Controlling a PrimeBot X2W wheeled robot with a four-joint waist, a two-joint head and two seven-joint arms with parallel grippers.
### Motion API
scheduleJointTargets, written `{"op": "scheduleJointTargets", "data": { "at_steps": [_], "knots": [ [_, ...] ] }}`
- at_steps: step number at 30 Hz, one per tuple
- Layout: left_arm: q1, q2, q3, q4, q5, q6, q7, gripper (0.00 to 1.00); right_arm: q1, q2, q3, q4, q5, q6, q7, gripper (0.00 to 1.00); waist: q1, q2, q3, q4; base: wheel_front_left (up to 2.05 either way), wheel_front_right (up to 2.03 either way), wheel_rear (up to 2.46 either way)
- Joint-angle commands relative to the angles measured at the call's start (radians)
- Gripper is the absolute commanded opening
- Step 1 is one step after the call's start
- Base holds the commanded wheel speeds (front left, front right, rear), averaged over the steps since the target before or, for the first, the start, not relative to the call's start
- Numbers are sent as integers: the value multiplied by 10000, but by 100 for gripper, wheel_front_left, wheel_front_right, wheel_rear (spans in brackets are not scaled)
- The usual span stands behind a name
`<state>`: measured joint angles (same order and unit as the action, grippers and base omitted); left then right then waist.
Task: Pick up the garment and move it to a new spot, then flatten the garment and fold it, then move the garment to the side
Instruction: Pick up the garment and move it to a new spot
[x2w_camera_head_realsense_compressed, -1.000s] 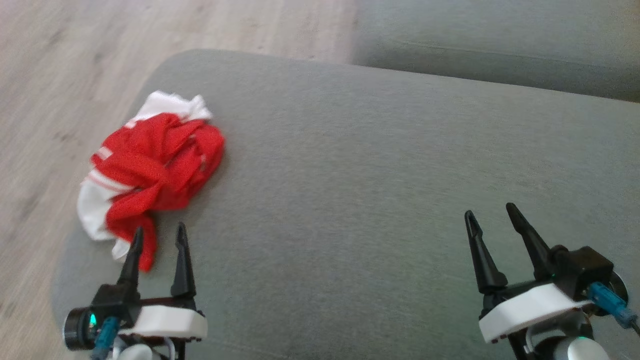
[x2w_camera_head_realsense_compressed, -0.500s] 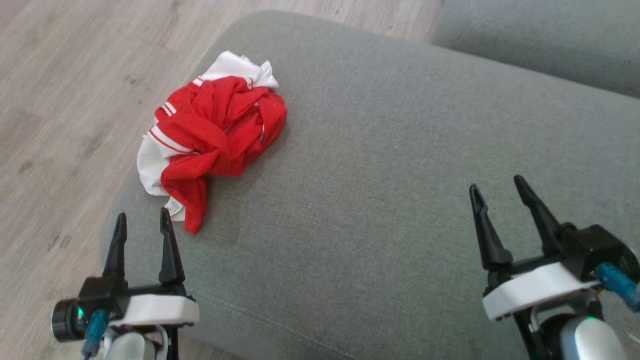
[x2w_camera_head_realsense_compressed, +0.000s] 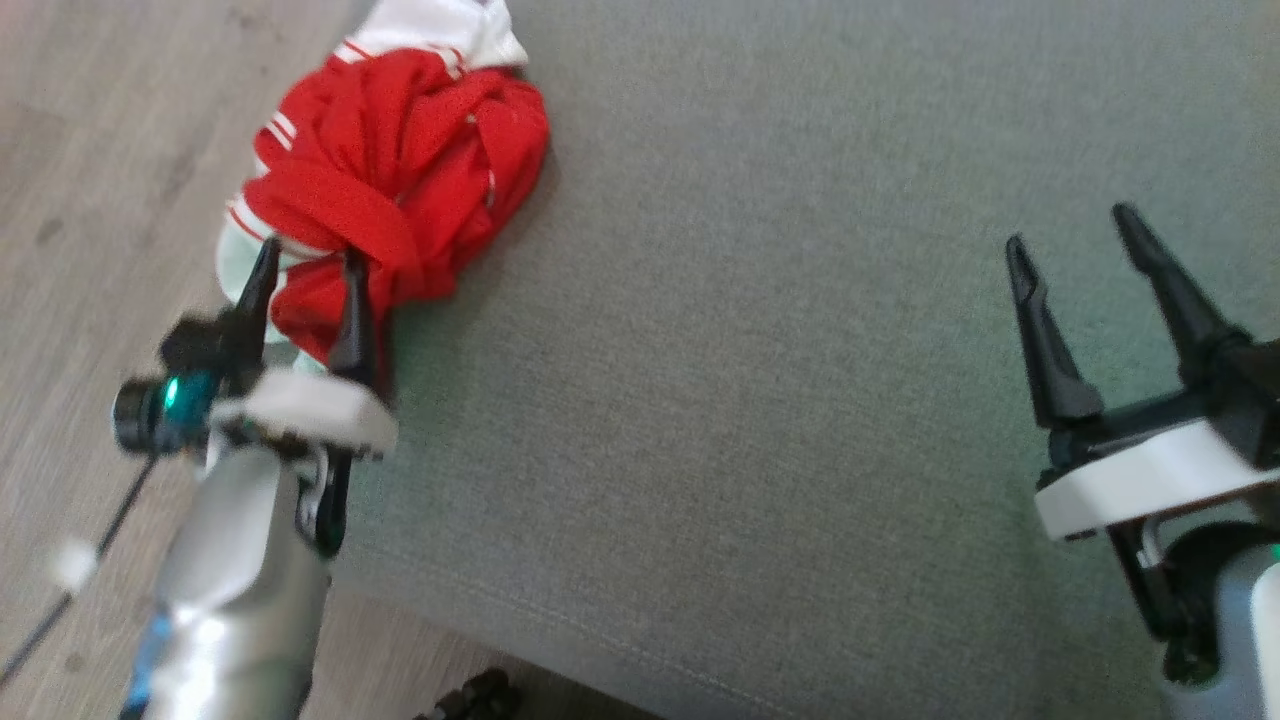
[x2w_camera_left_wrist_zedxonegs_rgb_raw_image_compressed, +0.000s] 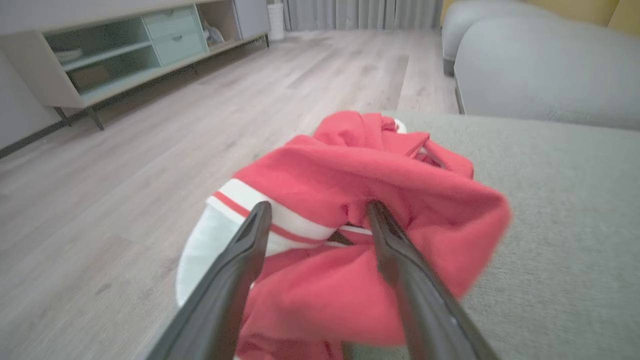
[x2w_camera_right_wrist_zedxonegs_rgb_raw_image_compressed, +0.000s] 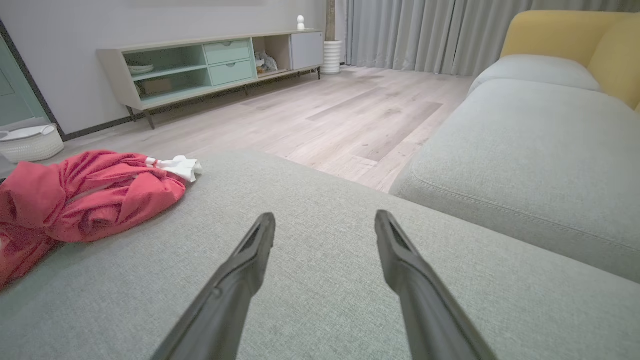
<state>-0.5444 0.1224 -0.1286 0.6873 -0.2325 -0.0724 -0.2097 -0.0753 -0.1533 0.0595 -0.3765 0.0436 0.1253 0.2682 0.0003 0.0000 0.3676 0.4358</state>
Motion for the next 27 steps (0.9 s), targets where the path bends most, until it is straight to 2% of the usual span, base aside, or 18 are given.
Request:
{"op": "scheduleJointTargets", "data": {
  "at_steps": [1, 7, 10, 11, 12, 13, 19, 23, 27],
  "knots": [
    [-598, 434, 188, 269, -28, -83, 197, 100, -322, -179, 221, -509, -38, 54, 139, 100, -3, 0, 783, -100, 0, 0, 0],
    [-2345, 483, 2, 2775, -414, -413, 1390, 100, -500, -422, 129, -712, 63, 54, 424, 100, -3, 0, 1230, -112, 0, 0, 0],
    [-2719, 490, 13, 3344, -619, -476, 1695, 100, -525, -444, 130, -712, 93, 54, 447, 100, -3, 0, 1231, -130, 0, 0, 0],
    [-2857, 509, -23, 3589, -682, -501, 1865, 81, -528, -437, 129, -699, 107, 54, 452, 100, -3, 0, 1203, -139, 0, 0, 0],
    [-2984, 544, -52, 3732, -736, -521, 1882, 26, -530, -424, 125, -676, 120, 54, 447, 100, -3, 0, 1152, -149, 0, 0, 0],
    [-3086, 606, -77, 3810, -766, -534, 1771, 0, -525, -399, 114, -642, 134, 54, 427, 100, -3, 0, 1073, -162, 0, 0, 0],
    [-3195, 1084, -117, 3870, -759, -499, 424, 0, -296, -107, -8, -317, 210, 54, 83, 100, -3, 0, 224, -182, 0, 0, 0],
    [-2997, 1386, -21, 3411, -678, -179, -286, 0, -63, 191, -42, -17, 278, 54, -272, 100, -3, 0, -585, -216, 0, 0, 0],
    [-2405, 1594, 158, 2267, -617, 176, -488, 0, 236, 495, -44, 286, 340, 54, -638, 100, -3, 0, -1480, -352, 0, 0, 0]
  ]
}}
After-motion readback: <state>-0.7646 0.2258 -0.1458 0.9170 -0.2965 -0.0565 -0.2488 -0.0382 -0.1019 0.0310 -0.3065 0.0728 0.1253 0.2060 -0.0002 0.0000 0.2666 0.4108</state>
